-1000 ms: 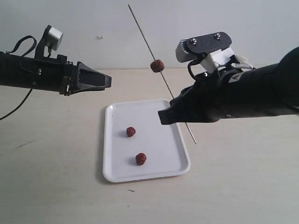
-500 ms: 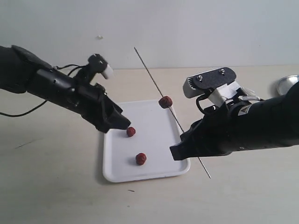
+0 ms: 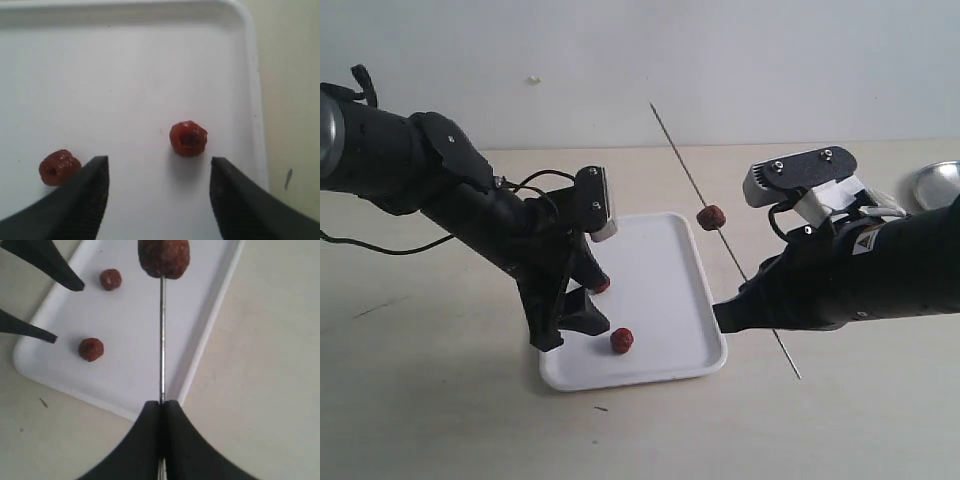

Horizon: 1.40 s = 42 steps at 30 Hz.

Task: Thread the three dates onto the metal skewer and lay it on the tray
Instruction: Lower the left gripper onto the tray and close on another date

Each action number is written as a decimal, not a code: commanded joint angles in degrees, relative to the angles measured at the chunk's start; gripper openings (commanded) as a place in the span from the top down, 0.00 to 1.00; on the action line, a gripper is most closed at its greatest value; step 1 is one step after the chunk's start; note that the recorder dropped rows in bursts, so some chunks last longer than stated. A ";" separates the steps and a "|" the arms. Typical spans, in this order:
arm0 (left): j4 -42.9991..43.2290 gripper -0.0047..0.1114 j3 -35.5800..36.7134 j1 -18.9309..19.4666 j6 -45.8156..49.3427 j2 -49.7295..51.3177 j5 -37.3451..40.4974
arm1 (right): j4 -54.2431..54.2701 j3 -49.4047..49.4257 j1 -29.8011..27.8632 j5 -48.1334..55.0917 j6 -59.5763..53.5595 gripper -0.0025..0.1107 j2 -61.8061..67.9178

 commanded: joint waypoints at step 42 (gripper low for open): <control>38.97 0.44 -12.53 -13.89 -24.30 8.52 4.03 | -3.58 0.56 -1.43 5.63 2.01 0.98 -0.48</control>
